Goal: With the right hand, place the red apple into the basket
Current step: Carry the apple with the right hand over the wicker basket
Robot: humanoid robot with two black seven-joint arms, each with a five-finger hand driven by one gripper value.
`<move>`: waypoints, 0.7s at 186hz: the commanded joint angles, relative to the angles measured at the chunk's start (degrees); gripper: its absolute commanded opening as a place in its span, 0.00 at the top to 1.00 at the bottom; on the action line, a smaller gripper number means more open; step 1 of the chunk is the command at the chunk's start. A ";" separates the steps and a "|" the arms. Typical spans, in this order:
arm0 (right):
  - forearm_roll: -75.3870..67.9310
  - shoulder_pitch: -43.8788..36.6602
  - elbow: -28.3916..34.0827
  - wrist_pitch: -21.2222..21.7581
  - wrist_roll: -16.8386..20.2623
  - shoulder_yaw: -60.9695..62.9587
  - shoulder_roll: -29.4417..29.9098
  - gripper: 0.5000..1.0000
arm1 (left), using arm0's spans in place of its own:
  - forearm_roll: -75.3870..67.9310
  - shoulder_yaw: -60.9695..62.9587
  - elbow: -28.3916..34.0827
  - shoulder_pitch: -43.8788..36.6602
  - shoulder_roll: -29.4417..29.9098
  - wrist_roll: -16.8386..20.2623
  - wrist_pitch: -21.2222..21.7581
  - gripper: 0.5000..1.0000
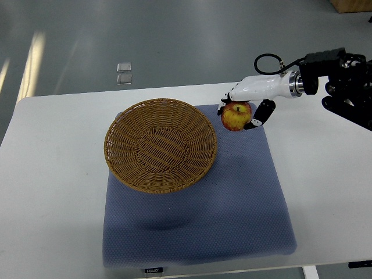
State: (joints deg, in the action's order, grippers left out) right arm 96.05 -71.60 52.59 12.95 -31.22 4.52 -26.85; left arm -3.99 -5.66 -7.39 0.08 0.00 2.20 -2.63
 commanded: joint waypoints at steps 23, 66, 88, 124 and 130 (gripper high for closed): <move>-0.16 -3.63 -0.12 1.21 0.19 0.31 5.23 0.52 | -0.06 -0.05 -0.08 0.01 0.00 0.00 0.00 0.00; -0.07 -3.63 -1.26 1.38 1.07 0.31 15.25 0.51 | -0.06 -0.14 0.01 0.01 0.00 0.00 0.00 0.00; -0.07 -3.02 -3.90 1.21 1.77 0.14 18.67 0.51 | 0.03 -0.14 0.01 0.01 0.00 0.00 0.00 0.00; 0.19 -1.00 -4.95 0.77 2.92 -0.30 20.52 0.51 | -0.06 -0.14 -0.08 0.01 0.00 0.00 0.00 0.00; 0.19 -0.73 -5.21 0.68 3.00 -0.30 20.61 0.51 | -0.06 -0.14 -0.08 0.01 0.00 0.00 0.00 0.00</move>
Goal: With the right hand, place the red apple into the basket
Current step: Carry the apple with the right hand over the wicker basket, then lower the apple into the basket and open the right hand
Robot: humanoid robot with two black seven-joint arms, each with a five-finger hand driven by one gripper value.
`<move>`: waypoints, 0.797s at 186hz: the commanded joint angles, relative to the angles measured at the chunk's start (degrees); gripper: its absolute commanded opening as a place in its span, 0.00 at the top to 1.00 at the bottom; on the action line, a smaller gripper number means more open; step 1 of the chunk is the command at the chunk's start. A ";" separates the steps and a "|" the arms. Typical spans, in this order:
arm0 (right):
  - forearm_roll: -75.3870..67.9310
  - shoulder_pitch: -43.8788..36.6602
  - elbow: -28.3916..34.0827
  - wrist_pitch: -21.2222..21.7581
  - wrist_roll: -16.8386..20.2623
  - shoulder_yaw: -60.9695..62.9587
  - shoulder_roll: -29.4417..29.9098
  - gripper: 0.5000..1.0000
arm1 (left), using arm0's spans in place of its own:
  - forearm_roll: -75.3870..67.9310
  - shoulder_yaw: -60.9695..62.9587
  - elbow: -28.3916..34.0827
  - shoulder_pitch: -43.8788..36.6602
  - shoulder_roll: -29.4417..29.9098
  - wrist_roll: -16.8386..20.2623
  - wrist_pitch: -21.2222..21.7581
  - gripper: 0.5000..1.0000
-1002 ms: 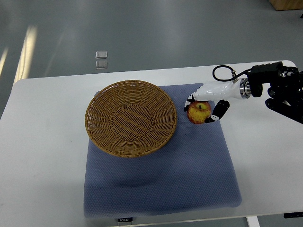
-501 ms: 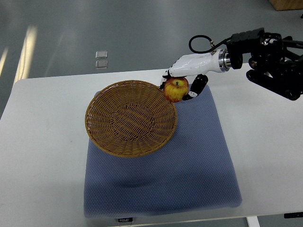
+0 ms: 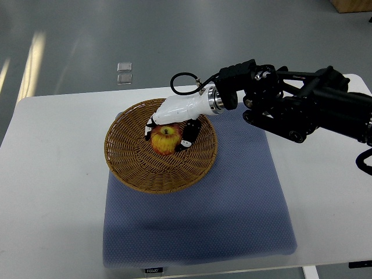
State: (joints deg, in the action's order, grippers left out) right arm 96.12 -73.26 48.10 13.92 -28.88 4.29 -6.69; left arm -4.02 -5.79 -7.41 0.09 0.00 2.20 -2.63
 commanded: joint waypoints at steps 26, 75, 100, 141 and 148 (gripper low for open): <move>0.21 2.07 -2.31 -0.56 0.75 -0.16 1.76 0.51 | -0.02 -0.10 -0.06 0.00 0.00 0.00 -0.09 0.00; 0.21 2.86 -2.84 -0.65 0.84 0.02 2.47 0.49 | -0.02 -0.10 -0.06 -0.18 0.00 0.00 -0.09 0.00; 0.12 2.95 -3.01 -2.14 1.01 -0.07 2.47 0.39 | -0.02 -0.01 -0.06 -0.18 0.00 0.00 -0.09 0.00; 0.04 2.95 -3.01 -2.14 1.01 0.02 2.47 0.29 | -0.02 -0.01 -0.15 -0.18 0.00 0.00 -0.09 0.00; 0.04 2.95 -3.01 -2.14 1.01 0.02 2.47 0.28 | -0.02 -0.01 -0.15 -0.18 0.00 0.00 0.00 0.00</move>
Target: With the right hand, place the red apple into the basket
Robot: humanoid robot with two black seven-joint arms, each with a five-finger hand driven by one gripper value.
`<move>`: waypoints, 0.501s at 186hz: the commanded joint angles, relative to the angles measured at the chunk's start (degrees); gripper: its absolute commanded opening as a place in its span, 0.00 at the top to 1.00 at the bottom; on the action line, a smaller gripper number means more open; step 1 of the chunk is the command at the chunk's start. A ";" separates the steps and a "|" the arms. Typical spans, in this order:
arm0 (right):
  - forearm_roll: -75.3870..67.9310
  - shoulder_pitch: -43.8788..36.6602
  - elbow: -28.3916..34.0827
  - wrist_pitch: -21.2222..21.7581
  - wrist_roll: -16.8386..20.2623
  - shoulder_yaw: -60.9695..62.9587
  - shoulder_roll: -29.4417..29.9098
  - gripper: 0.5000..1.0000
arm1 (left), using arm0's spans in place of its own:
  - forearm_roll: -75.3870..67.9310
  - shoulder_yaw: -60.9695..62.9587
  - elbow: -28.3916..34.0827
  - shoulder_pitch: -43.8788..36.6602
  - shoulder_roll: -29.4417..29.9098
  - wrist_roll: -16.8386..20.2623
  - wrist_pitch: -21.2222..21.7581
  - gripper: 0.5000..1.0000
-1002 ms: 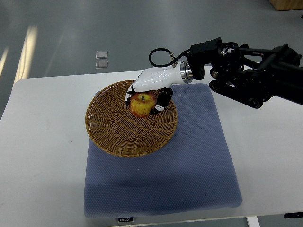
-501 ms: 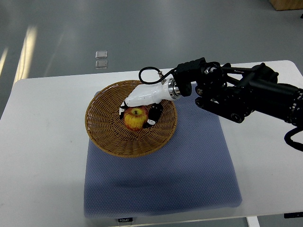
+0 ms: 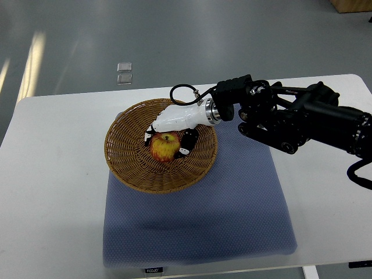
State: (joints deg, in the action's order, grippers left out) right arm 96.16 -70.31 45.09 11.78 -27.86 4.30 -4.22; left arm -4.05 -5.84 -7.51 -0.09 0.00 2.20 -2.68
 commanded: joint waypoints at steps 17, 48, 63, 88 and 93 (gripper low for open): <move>0.00 0.00 0.00 0.00 0.00 0.00 0.00 0.28 | 0.01 0.04 -0.05 0.00 0.00 0.00 0.05 0.00; -0.18 -0.35 0.09 0.00 0.00 0.44 -0.09 0.26 | 0.01 -0.05 -0.05 0.00 0.00 0.00 -0.04 0.00; -0.27 -0.53 0.09 0.00 0.00 0.88 -0.35 0.21 | 0.01 -0.05 -0.05 0.00 0.00 0.00 0.05 0.00; -1.23 -0.61 0.26 -0.09 -0.09 1.94 -1.32 0.18 | 0.01 0.04 -0.13 0.00 0.00 0.00 -0.04 0.00; -1.58 -0.61 0.26 -0.09 -0.09 2.64 -1.32 0.18 | 0.01 0.04 -0.22 0.00 0.00 0.00 -0.04 0.00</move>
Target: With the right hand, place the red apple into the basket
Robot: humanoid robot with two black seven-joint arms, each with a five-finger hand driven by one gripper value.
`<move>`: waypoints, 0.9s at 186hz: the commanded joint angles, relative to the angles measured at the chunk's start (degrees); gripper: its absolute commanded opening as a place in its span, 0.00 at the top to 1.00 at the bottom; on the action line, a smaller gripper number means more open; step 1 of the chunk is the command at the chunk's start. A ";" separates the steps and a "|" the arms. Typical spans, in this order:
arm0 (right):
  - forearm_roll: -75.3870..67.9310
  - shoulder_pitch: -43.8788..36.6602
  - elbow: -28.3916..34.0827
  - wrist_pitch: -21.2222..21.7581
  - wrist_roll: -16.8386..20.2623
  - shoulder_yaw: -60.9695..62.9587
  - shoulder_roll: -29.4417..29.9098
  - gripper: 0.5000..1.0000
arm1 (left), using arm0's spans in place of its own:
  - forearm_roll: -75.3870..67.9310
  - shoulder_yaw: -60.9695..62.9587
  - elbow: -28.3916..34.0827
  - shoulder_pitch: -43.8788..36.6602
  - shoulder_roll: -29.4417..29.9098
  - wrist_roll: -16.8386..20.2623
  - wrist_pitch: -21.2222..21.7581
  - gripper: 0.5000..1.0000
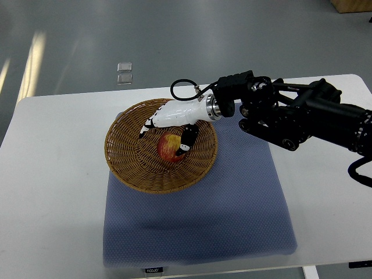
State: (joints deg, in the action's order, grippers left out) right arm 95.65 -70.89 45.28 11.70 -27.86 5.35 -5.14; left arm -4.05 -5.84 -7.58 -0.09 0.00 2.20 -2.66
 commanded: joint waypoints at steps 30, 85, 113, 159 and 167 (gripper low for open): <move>-3.88 0.58 0.24 0.07 -0.17 5.28 -1.98 0.17 | 0.01 -0.05 -0.06 0.00 0.00 0.00 -0.06 0.00; -22.42 5.67 0.07 0.07 -0.09 13.36 -2.33 0.17 | 0.01 0.13 -0.06 0.00 0.00 -0.09 -0.06 0.00; -32.28 9.11 -0.11 0.16 0.00 17.32 -2.16 0.17 | 0.01 0.31 -0.15 -0.09 0.00 -0.09 -0.06 0.00; -50.56 13.59 -5.29 -1.16 0.00 23.21 -1.81 0.17 | 0.01 0.31 -0.15 -0.09 0.00 -0.09 -0.06 0.00; -54.42 14.29 -6.17 -1.24 0.09 23.83 -1.89 0.17 | 0.01 0.31 -0.24 -0.09 0.00 -0.09 -0.06 0.00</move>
State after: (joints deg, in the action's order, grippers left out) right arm 49.52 -58.28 41.52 11.00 -27.86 27.06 -7.02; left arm -4.04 -5.53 -7.70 -0.19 0.00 2.10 -2.72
